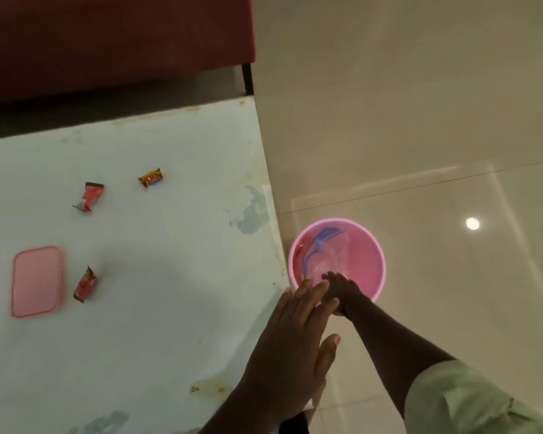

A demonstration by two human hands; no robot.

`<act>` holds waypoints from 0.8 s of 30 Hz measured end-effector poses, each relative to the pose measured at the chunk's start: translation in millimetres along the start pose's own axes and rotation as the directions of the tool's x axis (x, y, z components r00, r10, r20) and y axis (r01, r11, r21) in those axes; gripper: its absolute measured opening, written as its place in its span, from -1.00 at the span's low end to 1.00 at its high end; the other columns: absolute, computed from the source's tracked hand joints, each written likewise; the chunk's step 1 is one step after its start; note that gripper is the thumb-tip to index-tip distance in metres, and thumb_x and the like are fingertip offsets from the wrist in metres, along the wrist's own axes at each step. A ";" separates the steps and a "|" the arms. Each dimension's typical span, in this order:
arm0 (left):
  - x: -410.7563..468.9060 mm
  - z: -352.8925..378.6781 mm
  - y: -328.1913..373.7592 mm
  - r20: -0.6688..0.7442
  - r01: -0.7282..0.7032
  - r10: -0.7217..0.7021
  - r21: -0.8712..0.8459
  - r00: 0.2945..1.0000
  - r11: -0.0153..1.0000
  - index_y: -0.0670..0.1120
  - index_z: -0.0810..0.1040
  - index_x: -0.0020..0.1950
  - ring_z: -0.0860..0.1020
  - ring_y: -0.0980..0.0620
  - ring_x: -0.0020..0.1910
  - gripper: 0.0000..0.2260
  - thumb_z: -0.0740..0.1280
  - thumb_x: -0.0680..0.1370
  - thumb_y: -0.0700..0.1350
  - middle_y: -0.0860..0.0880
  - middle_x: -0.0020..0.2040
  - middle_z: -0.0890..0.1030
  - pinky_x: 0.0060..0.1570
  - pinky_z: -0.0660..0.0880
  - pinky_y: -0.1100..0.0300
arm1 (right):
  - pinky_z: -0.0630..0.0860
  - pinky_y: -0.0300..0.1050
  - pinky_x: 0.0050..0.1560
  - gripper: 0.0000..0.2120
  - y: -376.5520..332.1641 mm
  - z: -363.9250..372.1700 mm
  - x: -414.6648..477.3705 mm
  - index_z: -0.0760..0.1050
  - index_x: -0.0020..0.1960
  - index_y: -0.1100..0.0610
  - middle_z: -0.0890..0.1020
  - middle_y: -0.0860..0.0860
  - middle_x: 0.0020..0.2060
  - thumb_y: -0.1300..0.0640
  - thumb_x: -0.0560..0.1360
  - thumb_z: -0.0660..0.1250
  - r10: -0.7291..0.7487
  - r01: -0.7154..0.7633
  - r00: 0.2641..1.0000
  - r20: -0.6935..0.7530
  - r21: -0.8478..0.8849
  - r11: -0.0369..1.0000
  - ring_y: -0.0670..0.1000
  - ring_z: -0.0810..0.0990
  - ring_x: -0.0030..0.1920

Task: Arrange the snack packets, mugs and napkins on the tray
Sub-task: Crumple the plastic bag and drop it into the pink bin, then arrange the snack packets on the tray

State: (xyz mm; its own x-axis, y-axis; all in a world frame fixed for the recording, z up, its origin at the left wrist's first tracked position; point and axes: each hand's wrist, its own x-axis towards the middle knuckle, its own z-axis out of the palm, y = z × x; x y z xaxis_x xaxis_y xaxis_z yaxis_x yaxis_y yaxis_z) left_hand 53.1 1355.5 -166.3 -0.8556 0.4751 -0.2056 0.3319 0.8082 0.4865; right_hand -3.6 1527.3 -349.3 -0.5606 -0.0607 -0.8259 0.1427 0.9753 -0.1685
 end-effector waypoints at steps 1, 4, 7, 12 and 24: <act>-2.5 1.5 -0.5 0.000 -0.005 0.005 -0.002 1.000 1.000 0.11 0.33 0.43 0.14 0.10 0.55 -0.58 0.05 0.59 0.16 0.11 0.53 0.28 0.46 -0.04 0.09 | 0.17 0.04 0.50 -0.45 0.3 1.8 -1.7 0.15 0.57 0.12 0.21 0.10 0.56 -0.11 0.66 0.06 0.005 -0.003 0.999 -0.047 0.051 0.999 0.12 0.20 0.54; -9.1 -6.4 3.5 0.020 -0.010 0.010 0.019 1.000 1.000 0.08 0.32 0.45 0.13 0.08 0.56 -0.58 0.07 0.61 0.14 0.08 0.53 0.28 0.47 -0.03 0.08 | 0.27 0.05 0.45 -0.54 0.3 -2.5 -40.7 0.30 0.52 0.07 0.35 0.06 0.51 -0.06 0.66 0.09 0.066 0.036 0.939 -0.336 0.290 0.956 0.11 0.32 0.48; -12.4 -34.6 13.1 0.005 -0.003 0.003 0.095 1.000 0.995 0.05 0.35 0.44 0.22 0.02 0.53 -0.57 0.13 0.59 0.13 0.02 0.50 0.35 0.45 0.11 0.04 | 0.35 0.05 0.41 -0.55 -2.2 -17.5 -111.8 0.35 0.49 0.06 0.40 0.05 0.48 -0.05 0.64 0.14 0.096 0.114 0.819 -0.565 0.324 0.939 0.10 0.37 0.46; -19.3 -103.1 24.8 -0.033 0.065 -0.059 0.200 0.998 0.978 -0.03 0.15 0.55 0.01 -0.02 0.57 -0.43 0.16 0.58 0.13 -0.05 0.58 0.12 0.49 0.15 -0.02 | 0.18 0.07 0.52 -0.38 -17.7 -60.5 -235.0 0.09 0.60 0.09 0.17 0.08 0.58 -0.16 0.63 0.09 0.025 0.127 0.760 -0.650 0.187 0.974 0.10 0.15 0.57; -139.6 -252.7 31.1 -0.123 0.193 -0.161 0.318 0.979 0.928 -0.15 0.03 0.59 -0.06 -0.13 0.59 -0.37 0.04 0.61 0.16 -0.15 0.61 -0.03 0.51 0.10 -0.10 | -0.01 0.10 0.57 -0.23 -128.4 -121.4 -446.7 -0.11 0.62 0.13 -0.05 0.07 0.62 -0.26 0.60 0.08 0.033 0.070 0.677 -0.735 0.110 0.991 0.09 -0.10 0.61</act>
State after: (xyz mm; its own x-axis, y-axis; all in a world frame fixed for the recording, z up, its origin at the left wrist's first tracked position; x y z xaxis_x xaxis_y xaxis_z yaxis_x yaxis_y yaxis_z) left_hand 82.4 1226.4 92.0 -0.9401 0.2924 -0.1752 0.2697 0.9524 0.1422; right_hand 129.4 1454.9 106.5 -0.9745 0.1475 -0.1690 0.1914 0.9395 -0.2840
